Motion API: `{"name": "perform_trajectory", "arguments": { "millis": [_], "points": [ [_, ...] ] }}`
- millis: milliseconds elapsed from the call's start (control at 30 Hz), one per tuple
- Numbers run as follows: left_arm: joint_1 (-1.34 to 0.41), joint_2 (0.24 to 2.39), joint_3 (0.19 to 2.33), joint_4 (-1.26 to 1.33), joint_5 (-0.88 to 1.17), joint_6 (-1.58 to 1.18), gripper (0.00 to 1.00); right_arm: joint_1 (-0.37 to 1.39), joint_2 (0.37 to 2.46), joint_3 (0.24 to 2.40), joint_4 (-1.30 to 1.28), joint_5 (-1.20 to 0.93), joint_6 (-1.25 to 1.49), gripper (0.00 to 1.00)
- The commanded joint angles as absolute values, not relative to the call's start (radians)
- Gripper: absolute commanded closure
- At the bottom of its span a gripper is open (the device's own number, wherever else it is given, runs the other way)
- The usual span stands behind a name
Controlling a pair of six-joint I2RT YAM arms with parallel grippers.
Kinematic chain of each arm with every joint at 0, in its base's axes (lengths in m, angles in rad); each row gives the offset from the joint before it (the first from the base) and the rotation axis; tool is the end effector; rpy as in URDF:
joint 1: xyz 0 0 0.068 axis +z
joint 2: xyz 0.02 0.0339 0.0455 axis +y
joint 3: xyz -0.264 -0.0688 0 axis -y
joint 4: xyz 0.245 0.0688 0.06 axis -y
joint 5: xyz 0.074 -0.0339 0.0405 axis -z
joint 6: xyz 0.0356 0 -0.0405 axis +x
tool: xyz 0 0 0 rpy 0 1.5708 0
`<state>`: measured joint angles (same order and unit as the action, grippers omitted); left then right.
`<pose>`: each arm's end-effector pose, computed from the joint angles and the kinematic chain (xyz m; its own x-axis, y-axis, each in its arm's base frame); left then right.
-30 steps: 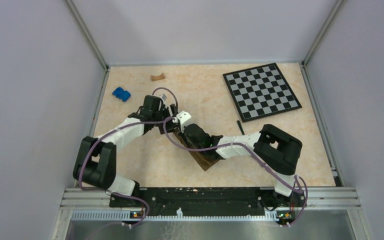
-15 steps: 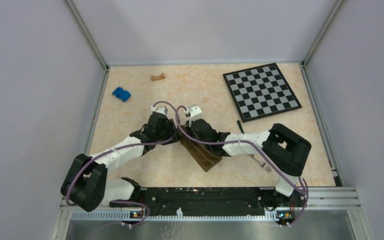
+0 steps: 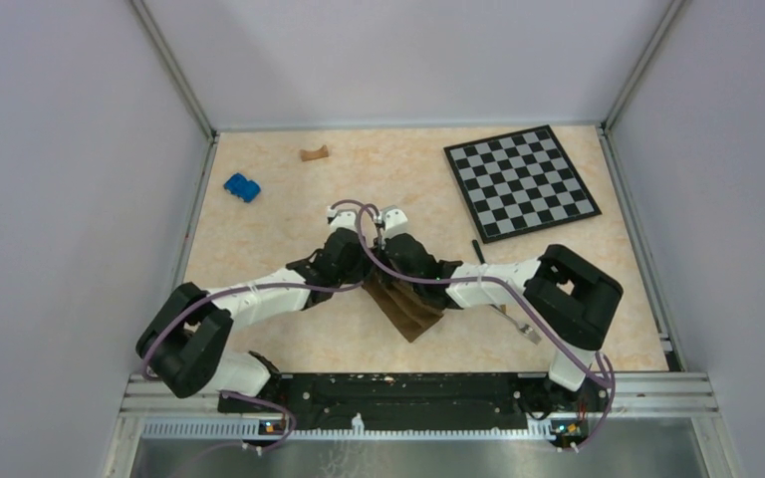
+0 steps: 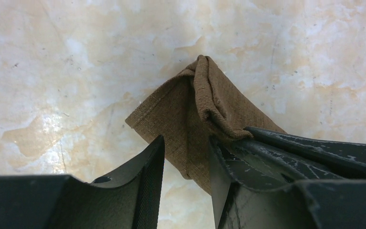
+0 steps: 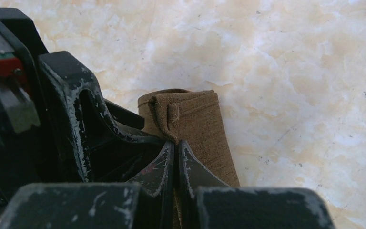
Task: Fold the napkin into a case and place the utensils inside
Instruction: Fold the top corner of the smaller rectangle-folded napkin at the center of the board.
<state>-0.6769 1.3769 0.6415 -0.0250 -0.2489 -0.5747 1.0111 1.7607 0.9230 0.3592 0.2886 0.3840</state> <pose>0.2157 -0.1621 0.1779 -0.7053 -0.1091 -0.7005 0.1007 0.9626 -0.2514 0.2073 0.3119 0.1811 -0.4808 -0.0909 -0.8721 -0.5373 0.8166 0.2111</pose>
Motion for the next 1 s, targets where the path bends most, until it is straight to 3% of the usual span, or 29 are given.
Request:
{"name": "perform_trajectory", "arguments": {
  "millis": [0,367,533,800,967],
  "points": [
    [-0.708,1.404,0.680,0.042,-0.358,-0.504,0.57,0.999,1.710,0.912,0.401,0.269,0.404,1.00],
    [-0.761,1.480,0.703,0.044,-0.424,-0.471,0.62,0.987,1.711,0.905,0.410,0.254,0.417,1.00],
    [-0.770,1.498,0.718,0.036,-0.456,-0.463,0.70,0.987,1.712,0.904,0.411,0.248,0.419,1.00],
    [-0.770,1.475,0.696,0.062,-0.455,-0.473,0.95,0.988,1.741,0.909,0.414,0.210,0.423,1.00],
    [-0.770,1.446,0.651,0.117,-0.442,-0.494,1.00,0.997,1.776,0.928,0.396,0.166,0.425,1.00]
  ]
}}
